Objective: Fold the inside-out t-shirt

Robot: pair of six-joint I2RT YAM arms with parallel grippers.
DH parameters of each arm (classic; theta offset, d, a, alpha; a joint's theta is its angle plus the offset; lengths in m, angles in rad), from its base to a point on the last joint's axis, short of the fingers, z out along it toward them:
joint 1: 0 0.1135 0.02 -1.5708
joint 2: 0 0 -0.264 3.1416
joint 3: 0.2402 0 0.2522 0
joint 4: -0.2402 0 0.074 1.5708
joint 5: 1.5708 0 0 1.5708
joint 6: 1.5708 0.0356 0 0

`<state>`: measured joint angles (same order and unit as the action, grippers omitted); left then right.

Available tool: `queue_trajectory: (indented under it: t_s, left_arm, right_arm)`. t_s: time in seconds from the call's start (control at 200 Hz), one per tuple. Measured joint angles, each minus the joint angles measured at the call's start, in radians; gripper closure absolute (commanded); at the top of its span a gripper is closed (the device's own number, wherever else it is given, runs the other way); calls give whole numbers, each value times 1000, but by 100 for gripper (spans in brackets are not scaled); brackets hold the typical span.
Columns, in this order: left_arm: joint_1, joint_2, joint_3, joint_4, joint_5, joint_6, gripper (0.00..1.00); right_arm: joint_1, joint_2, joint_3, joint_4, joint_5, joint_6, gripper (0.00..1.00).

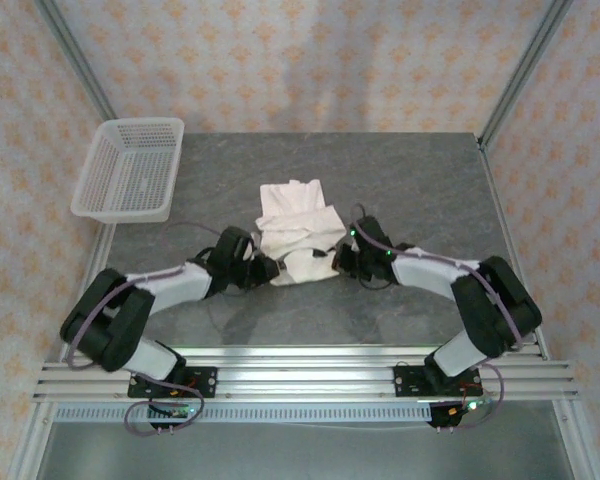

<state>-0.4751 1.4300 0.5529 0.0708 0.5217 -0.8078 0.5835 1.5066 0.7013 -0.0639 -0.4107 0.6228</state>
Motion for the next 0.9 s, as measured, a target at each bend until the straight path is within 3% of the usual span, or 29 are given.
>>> queue_trajectory:
  t_s: [0.04, 0.09, 0.16, 0.29, 0.43, 0.535, 0.706, 0.856, 0.901]
  left_arm:
    - [-17, -48, -39, -18, -13, -14, 54]
    - [-22, -115, -75, -53, -34, -18, 50]
    - [-22, -221, -90, -128, -75, -22, 46]
    - [-21, -391, -40, -256, -163, -5, 46]
    - [-8, -386, 49, -314, -220, 17, 47]
    - [15, -307, 61, -308, -227, 23, 47]
    - [31, -175, 64, -290, -227, 24, 47]
    - [44, -92, 100, -247, -215, 25, 50]
    - [46, -69, 109, -227, -215, 24, 53]
  right_arm:
    - [44, -34, -39, -5, 20, 15, 68]
    - [85, -75, -76, -15, 35, 50, 62]
    - [115, -131, -100, -45, 63, 80, 59]
    - [116, -239, -91, -103, 160, 111, 56]
    - [74, -241, -10, -159, 270, 107, 52]
    - [4, -164, 33, -126, 276, 101, 52]
    - [-34, 34, 106, -68, 211, 92, 58]
    - [-32, 109, 138, 5, 125, 98, 83]
    - [-32, 108, 140, 13, 113, 92, 87]
